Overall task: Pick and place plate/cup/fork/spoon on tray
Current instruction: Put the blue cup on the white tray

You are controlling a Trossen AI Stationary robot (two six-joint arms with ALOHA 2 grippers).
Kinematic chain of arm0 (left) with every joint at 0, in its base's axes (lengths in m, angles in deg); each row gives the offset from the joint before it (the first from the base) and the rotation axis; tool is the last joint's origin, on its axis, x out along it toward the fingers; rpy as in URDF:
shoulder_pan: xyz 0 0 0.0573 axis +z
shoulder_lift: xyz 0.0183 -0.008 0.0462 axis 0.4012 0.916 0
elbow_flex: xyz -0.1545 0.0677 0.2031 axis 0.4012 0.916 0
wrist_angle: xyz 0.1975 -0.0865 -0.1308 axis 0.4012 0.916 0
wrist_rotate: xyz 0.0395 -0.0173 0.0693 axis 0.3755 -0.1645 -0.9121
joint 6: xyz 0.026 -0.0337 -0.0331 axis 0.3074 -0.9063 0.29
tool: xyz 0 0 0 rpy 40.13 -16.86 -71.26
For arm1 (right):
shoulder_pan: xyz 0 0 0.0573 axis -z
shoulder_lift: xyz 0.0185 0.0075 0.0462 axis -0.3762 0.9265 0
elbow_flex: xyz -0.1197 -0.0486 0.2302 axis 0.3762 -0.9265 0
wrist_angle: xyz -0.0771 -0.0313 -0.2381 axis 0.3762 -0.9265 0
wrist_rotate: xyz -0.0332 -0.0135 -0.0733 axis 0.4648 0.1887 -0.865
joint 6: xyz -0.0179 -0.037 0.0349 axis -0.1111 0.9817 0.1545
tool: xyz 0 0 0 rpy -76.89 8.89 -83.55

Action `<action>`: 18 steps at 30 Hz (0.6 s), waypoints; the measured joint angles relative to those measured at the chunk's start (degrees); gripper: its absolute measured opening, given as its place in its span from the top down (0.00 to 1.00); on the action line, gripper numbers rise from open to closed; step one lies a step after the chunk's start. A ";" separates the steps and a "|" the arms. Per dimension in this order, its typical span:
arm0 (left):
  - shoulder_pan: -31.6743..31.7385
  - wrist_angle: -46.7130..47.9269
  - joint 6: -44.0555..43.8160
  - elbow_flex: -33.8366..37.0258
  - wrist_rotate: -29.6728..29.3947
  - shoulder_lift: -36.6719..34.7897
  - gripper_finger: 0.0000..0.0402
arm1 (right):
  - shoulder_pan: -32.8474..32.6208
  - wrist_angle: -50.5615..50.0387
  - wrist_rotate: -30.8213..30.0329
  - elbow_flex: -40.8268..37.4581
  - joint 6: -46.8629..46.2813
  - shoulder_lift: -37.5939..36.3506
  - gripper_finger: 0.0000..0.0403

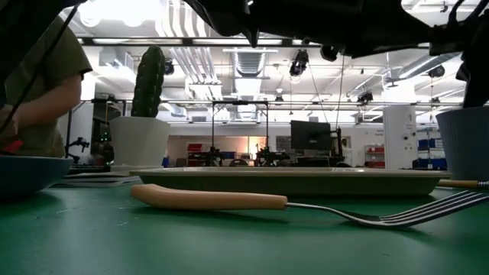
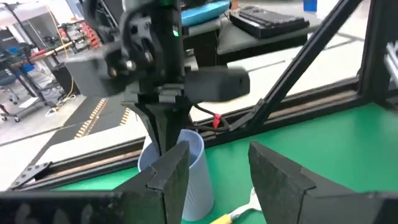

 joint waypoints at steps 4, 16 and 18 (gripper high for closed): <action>0.02 0.51 -1.55 0.00 0.00 0.00 0.64 | -0.02 4.11 0.10 -2.45 0.72 -0.11 0.98; -0.46 0.43 -4.77 0.00 0.02 0.00 0.64 | -0.02 4.77 -2.48 1.54 3.27 -0.10 0.98; -0.46 0.39 -5.72 0.00 0.02 0.00 0.64 | -0.02 4.76 -2.47 2.18 3.77 -0.11 0.98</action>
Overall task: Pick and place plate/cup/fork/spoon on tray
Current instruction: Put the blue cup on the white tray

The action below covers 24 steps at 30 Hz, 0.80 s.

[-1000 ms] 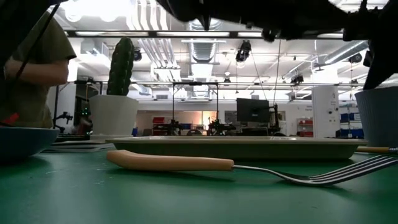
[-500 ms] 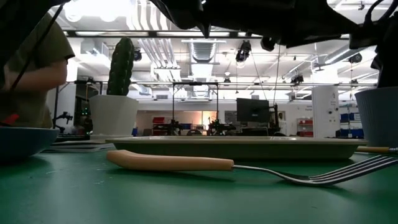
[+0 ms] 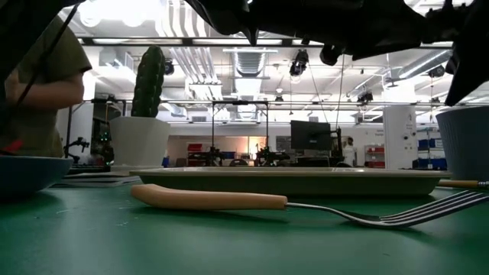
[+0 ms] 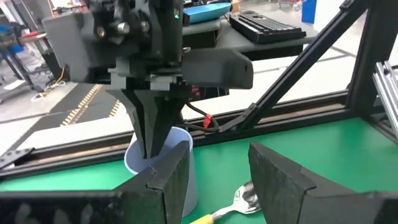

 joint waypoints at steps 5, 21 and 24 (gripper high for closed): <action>-0.06 0.09 -0.37 0.00 0.00 0.00 0.64 | -0.04 -0.09 0.00 0.58 0.37 0.00 0.98; -0.11 3.42 -0.44 0.00 0.00 -0.11 0.64 | -0.02 -8.06 1.04 3.99 -1.70 0.04 0.98; -0.09 3.52 -0.44 0.00 -0.03 -0.11 0.64 | 0.02 -10.24 -0.09 5.71 -2.85 0.00 0.97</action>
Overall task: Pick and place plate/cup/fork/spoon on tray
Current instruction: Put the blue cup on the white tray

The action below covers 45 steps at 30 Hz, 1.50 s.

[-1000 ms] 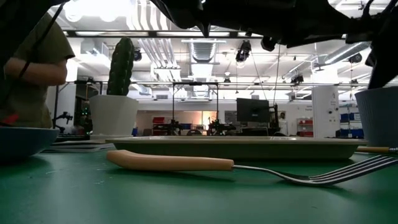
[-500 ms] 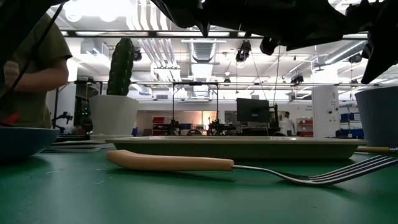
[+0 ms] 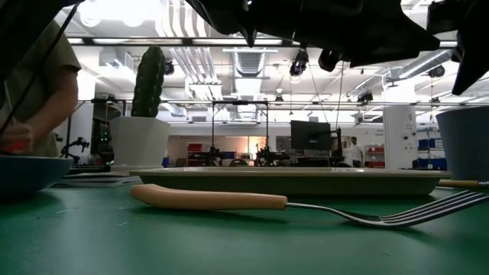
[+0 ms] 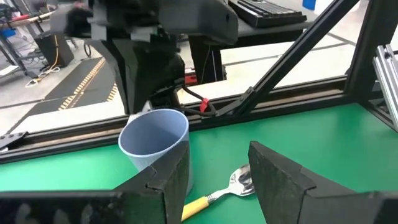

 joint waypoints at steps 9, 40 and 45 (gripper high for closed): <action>-0.02 -0.04 0.04 0.00 0.03 0.00 0.64 | 0.09 -4.96 -3.36 1.32 -2.06 -0.02 0.81; -0.30 0.91 -1.36 0.00 0.05 0.00 0.64 | 0.09 -13.65 8.71 -1.87 -10.70 2.27 0.98; -0.31 0.68 -1.38 0.00 0.05 0.00 0.64 | 0.09 -13.32 8.93 -1.87 -11.10 5.44 0.98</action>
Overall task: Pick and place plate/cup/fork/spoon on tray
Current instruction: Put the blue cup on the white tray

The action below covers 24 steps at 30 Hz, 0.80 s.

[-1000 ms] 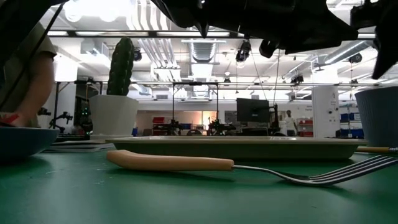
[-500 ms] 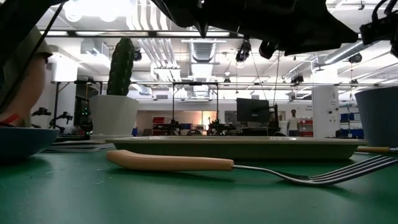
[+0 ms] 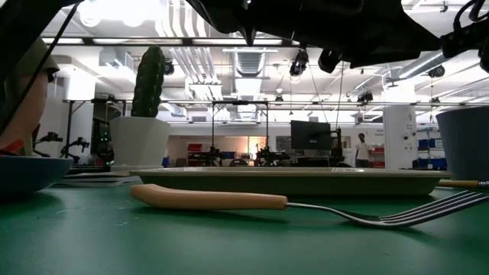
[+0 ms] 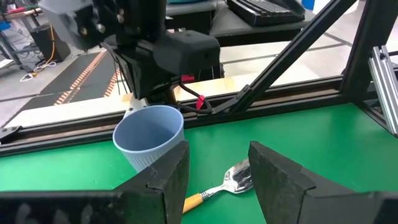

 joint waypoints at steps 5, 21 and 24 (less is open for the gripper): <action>-0.07 -0.09 0.01 0.00 -0.01 0.00 0.64 | 0.00 3.71 0.21 0.00 1.78 3.44 0.98; -0.09 -5.64 1.62 -0.01 0.00 0.00 0.64 | 0.00 10.23 -1.71 -0.11 2.99 5.10 0.98; 0.24 -8.34 3.21 -0.22 0.32 0.66 0.64 | 0.00 10.56 -1.78 -0.11 3.40 5.05 0.98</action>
